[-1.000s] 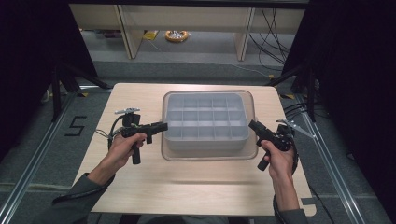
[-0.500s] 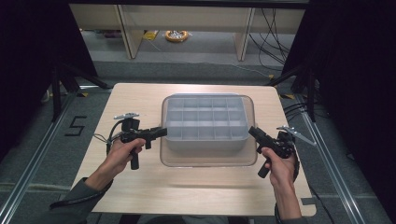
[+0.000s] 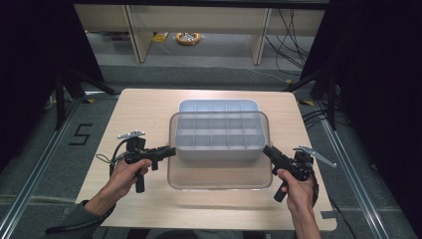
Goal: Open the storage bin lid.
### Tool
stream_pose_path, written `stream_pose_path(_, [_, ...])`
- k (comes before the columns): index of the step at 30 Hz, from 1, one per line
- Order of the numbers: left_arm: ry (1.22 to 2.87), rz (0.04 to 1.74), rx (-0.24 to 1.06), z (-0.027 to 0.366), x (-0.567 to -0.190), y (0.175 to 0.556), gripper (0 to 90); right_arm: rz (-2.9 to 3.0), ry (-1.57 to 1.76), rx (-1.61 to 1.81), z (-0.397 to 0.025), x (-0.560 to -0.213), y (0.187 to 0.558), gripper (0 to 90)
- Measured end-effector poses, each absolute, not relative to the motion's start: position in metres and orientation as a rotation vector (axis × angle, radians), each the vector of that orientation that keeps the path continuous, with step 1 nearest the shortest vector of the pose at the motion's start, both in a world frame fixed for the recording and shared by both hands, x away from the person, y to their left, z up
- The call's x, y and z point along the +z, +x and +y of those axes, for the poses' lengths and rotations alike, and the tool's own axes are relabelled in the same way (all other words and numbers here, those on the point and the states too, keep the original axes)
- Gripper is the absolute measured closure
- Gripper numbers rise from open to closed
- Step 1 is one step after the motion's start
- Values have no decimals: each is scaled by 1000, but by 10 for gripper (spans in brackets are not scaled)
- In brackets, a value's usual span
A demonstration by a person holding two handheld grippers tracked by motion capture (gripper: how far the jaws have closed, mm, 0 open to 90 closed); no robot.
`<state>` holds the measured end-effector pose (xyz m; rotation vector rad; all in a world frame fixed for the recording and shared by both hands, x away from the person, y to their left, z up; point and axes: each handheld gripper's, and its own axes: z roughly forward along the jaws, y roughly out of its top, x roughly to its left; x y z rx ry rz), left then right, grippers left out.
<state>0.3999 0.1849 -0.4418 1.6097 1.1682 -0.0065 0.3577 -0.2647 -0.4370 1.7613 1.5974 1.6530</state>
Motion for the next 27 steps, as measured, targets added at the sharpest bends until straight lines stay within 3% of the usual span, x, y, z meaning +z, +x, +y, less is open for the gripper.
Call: stream_pose_path(27, [1722,1136,-68,189,-475,353,593,1652,1795,1664,-265,-465,309,628])
